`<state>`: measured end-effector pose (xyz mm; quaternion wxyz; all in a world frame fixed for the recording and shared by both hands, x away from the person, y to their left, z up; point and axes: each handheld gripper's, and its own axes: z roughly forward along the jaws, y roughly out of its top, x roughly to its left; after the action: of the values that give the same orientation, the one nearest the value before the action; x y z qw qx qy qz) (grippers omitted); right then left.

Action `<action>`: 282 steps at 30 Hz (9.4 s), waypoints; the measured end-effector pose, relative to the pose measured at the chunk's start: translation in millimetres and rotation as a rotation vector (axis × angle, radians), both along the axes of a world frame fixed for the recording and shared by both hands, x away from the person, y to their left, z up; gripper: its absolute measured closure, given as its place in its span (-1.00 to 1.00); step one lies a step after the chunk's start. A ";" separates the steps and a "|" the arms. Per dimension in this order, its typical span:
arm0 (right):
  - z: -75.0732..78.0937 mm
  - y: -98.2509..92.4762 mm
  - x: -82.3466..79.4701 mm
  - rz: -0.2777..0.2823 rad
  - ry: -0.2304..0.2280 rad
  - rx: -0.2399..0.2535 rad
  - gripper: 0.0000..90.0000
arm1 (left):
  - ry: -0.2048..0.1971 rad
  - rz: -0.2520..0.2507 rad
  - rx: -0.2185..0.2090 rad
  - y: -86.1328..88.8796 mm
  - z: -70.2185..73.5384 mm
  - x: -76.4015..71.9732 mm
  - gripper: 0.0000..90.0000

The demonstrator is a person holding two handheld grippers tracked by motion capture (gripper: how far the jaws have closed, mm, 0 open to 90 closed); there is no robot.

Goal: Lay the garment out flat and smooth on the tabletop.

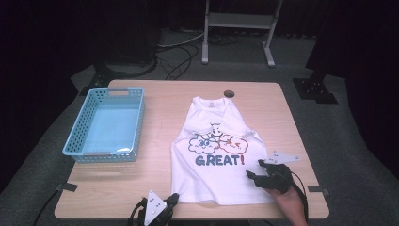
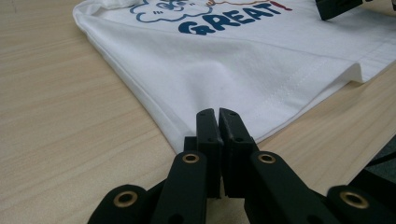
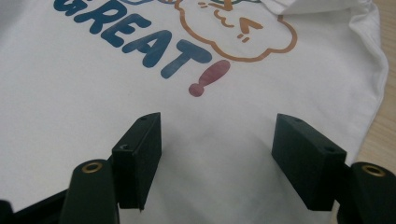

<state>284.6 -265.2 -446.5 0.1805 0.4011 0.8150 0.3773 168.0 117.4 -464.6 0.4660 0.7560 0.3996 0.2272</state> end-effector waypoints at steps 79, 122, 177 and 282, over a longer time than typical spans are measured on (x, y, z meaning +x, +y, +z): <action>75.8 51.2 79.1 -0.049 -0.114 0.033 -0.41 | -0.159 -0.034 -0.258 39.2 36.6 46.2 -0.08; 20.2 117.7 154.2 -0.020 0.078 -0.123 0.91 | -0.200 -0.027 -0.245 46.1 47.2 47.6 -0.32; 35.7 -41.5 194.5 -0.513 0.039 -0.019 0.75 | -0.206 -0.013 -0.238 47.7 47.5 46.6 -0.34; 7.5 3.6 -18.2 -0.029 -0.019 0.062 -0.21 | -0.239 -0.072 -0.207 -3.5 59.6 36.2 -0.49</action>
<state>266.5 -261.6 -439.0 0.1811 0.4149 0.7952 0.4034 204.2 113.9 -405.0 0.5935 0.6855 0.3351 0.2562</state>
